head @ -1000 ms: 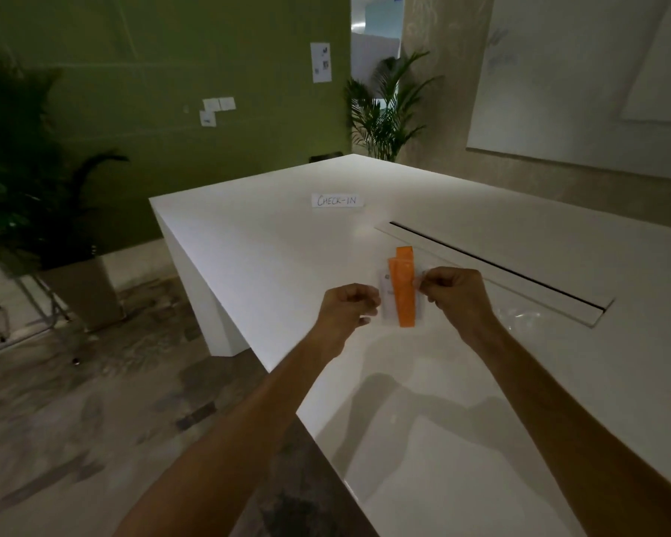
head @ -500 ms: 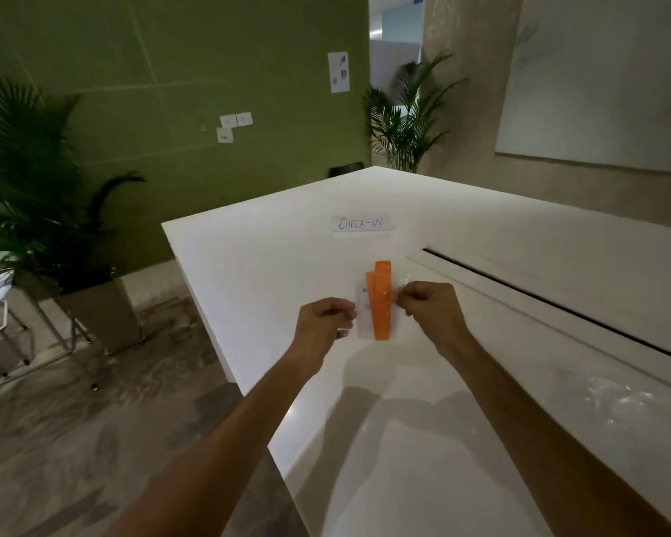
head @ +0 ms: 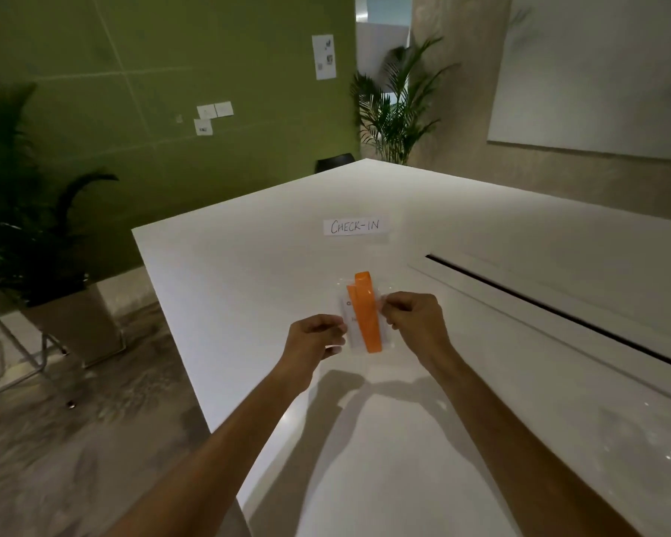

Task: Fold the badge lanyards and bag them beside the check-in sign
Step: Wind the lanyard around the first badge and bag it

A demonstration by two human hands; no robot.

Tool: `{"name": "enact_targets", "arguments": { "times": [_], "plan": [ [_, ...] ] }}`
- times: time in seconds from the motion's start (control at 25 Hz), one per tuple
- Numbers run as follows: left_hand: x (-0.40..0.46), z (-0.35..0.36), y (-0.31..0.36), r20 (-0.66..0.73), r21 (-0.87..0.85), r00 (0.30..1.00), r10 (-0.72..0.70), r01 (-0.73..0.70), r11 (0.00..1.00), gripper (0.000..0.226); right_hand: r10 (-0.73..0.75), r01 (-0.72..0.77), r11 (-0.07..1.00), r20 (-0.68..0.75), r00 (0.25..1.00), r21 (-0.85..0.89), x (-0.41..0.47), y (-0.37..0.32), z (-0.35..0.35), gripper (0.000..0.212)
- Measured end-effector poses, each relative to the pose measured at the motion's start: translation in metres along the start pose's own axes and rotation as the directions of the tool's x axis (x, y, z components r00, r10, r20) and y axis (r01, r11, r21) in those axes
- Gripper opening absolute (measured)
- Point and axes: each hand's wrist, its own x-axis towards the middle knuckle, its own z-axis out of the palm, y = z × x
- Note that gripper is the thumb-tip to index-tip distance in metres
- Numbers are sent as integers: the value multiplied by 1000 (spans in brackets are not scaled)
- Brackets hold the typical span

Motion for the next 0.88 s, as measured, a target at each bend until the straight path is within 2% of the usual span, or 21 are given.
{"name": "enact_targets", "arguments": {
  "times": [0.28,0.64,0.88],
  "plan": [
    [68,-22,11,27,72,999,-23,21,997,17,141,-136,990,-146,979,40,57,15,31,12],
    [166,-64,21,-66,173,992,-105,115,978,10,262,-272,959,-114,958,-84,147,45,94,6],
    [210,-82,13,-113,227,985,-129,153,962,11,291,-316,923,-138,947,-221,190,69,124,13]
  ]
}}
